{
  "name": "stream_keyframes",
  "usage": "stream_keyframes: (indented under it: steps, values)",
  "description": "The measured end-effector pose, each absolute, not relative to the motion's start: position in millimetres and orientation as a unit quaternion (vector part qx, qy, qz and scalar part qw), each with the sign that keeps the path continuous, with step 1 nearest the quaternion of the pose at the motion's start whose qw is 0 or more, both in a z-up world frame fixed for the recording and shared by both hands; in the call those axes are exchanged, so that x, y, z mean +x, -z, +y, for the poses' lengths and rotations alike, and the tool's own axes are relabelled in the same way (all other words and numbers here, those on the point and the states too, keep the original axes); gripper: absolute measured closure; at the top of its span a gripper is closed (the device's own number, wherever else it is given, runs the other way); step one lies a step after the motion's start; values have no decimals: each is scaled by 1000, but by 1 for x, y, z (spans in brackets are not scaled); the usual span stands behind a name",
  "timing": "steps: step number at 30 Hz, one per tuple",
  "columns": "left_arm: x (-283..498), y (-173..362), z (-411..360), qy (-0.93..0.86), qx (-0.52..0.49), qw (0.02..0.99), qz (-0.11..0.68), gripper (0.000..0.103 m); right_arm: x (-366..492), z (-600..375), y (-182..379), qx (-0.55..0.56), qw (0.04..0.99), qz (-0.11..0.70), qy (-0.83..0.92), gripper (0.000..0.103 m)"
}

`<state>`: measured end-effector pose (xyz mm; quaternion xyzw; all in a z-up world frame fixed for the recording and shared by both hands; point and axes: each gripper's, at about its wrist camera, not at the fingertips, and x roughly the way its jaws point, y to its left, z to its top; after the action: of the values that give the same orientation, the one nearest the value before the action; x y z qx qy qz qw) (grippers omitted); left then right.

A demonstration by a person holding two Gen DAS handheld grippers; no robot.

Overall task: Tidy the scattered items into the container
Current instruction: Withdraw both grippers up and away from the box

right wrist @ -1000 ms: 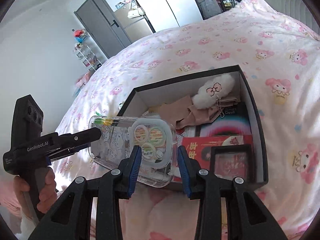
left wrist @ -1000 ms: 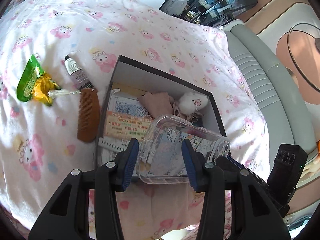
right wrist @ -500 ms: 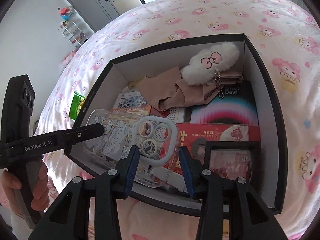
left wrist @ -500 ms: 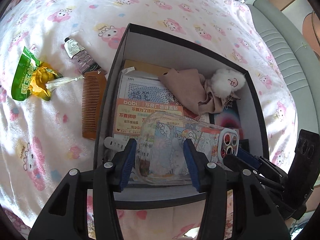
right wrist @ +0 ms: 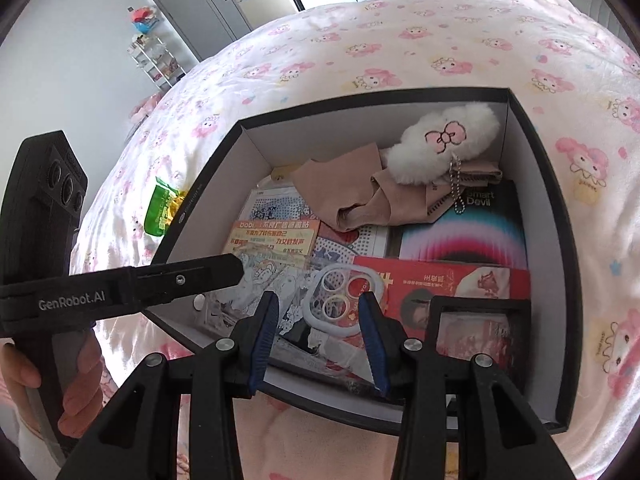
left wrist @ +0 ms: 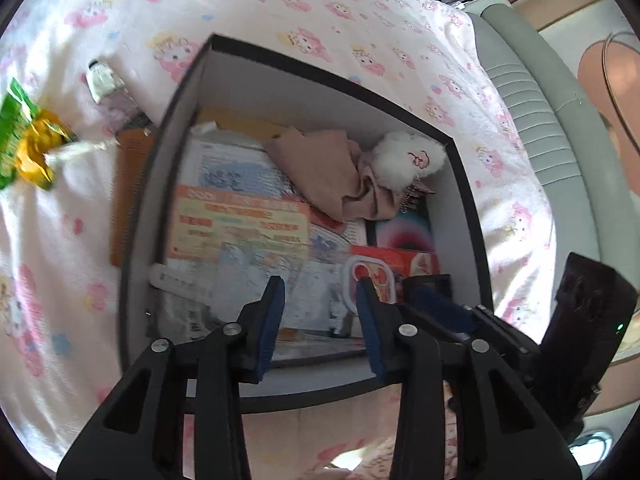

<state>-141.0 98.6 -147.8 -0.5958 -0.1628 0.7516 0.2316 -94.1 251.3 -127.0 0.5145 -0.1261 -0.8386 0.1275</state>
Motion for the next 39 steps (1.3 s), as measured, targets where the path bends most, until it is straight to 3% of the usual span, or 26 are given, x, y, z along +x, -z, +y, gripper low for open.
stream_keyframes:
  steps: [5, 8, 13, 27, 39]
  values:
    - [-142, 166, 112, -741, -625, 208, -130, 67, -92, 239, 137, 528, 109, -87, 838, 65]
    - [-141, 164, 112, -743, -623, 208, -130, 67, -94, 242, 137, 534, 115, -104, 831, 65]
    - [-118, 129, 100, -776, -568, 238, -135, 67, -82, 247, 116, 506, 119, -133, 844, 65]
    - [-45, 61, 39, -830, -471, 253, -159, 66, -27, 196, 58, 438, 154, -101, 880, 65]
    - [-24, 75, -15, -847, -459, 206, -172, 65, -22, 145, 71, 447, 191, -83, 870, 65]
